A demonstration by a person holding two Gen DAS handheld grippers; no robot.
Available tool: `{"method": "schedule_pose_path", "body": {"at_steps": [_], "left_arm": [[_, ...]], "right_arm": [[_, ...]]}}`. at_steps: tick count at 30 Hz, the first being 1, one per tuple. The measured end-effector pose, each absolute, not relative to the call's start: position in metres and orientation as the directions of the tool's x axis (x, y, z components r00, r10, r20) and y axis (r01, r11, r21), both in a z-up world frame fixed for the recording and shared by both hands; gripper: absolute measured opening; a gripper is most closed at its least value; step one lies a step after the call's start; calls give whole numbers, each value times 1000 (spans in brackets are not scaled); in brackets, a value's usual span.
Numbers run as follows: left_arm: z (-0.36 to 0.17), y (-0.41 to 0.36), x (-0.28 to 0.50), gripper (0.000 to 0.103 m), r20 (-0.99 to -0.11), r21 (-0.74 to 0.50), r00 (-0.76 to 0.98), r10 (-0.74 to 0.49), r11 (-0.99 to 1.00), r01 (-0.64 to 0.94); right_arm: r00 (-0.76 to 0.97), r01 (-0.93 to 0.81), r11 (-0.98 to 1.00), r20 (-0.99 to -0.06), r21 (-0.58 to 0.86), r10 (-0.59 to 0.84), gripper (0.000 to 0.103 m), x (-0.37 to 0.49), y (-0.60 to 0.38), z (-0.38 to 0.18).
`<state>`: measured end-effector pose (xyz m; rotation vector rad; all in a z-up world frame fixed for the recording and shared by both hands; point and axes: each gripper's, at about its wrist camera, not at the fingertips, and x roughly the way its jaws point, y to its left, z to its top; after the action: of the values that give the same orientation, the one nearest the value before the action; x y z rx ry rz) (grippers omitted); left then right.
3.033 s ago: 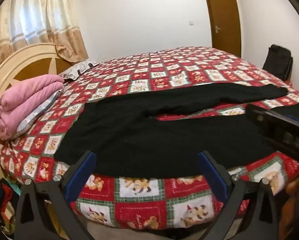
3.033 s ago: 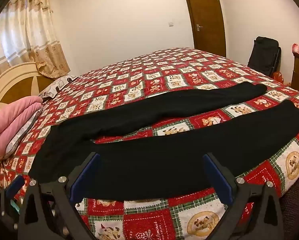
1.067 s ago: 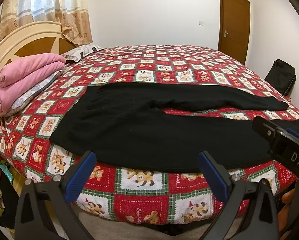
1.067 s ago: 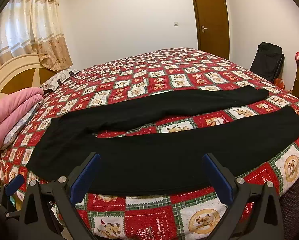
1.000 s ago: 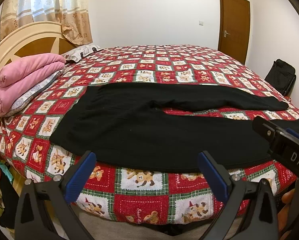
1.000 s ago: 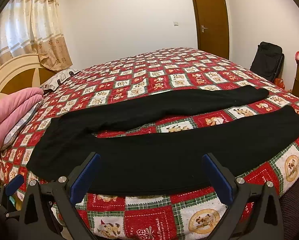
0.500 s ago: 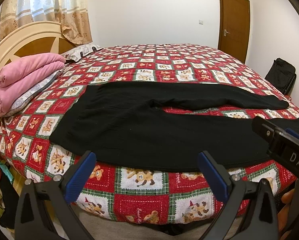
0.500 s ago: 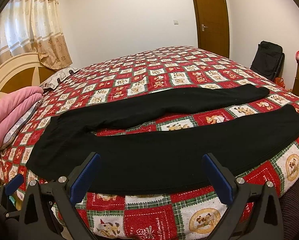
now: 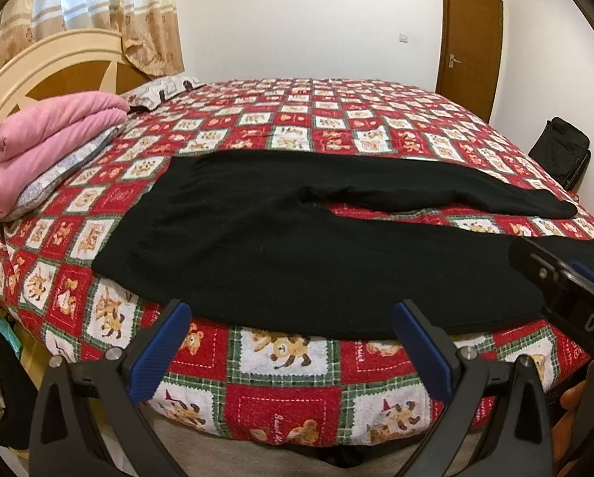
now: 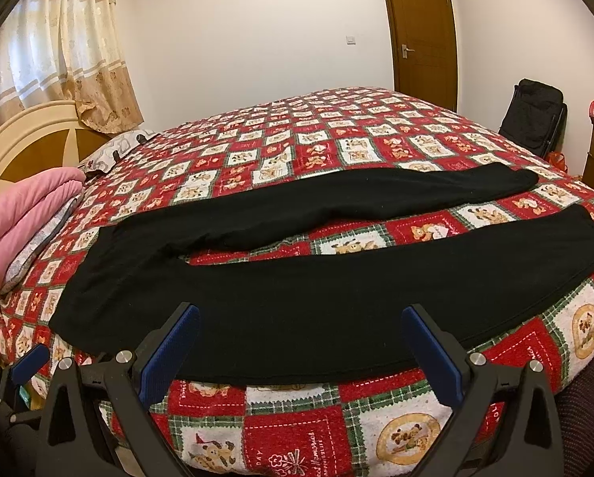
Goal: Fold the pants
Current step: 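Lower the left tool onto the black pants and close it while the right tool grasps the pants too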
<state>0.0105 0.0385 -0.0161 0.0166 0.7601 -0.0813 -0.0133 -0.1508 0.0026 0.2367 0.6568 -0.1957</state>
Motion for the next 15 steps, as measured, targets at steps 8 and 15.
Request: {"method": "schedule_pose_path", "body": {"at_steps": [8,15], "left_arm": [[-47,47,43,103,-749,39,662,-9,998,57],[-42,80,92,103,-733,68,680,-24,992,109]], "right_arm": [[733,285,943,-673,170,-100,102,4,-174,-26],[788,233,955,-611,184,-75,102,31,-197,-14]]}}
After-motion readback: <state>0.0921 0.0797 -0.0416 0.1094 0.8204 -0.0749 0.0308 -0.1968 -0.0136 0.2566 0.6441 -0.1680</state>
